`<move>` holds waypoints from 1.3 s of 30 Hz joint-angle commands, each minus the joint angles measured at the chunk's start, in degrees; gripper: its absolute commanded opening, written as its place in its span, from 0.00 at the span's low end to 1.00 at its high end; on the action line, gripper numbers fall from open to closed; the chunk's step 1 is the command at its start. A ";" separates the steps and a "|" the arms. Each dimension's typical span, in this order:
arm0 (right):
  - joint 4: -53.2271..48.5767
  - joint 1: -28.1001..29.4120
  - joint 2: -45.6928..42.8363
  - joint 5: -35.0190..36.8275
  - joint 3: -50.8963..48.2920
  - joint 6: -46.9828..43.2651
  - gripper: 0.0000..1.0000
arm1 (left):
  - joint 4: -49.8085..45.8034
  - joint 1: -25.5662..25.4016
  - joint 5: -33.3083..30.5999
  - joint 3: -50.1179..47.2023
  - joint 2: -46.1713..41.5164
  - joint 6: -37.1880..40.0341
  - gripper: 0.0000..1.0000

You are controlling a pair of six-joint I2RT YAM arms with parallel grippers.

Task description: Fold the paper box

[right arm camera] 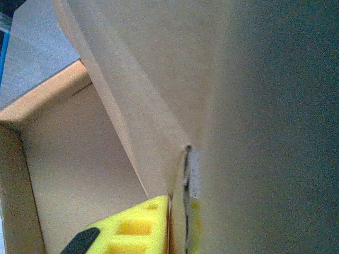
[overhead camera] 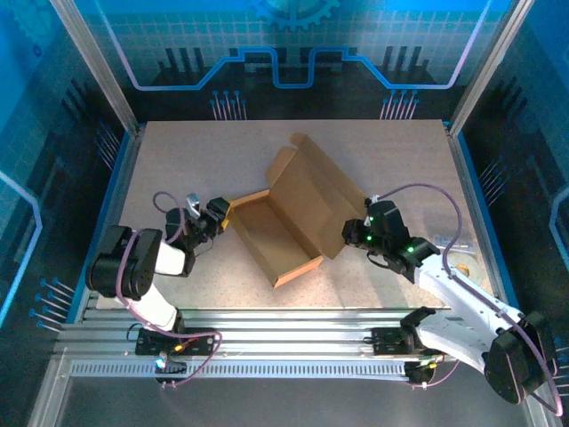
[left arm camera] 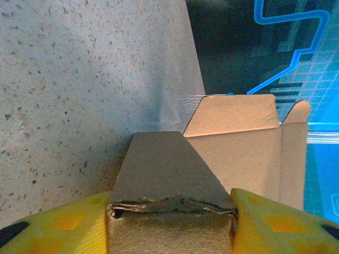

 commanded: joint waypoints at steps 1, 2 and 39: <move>-2.05 1.50 1.26 4.55 3.95 -2.05 0.13 | 8.03 -1.56 0.71 -2.42 3.82 0.85 0.57; -2.51 1.62 1.77 5.30 4.76 -3.05 0.13 | 9.05 -1.56 0.91 -2.56 4.58 0.84 0.61; 2.01 -12.09 12.06 -25.89 14.01 -32.63 0.10 | -58.69 5.11 12.25 22.91 -21.68 45.89 0.92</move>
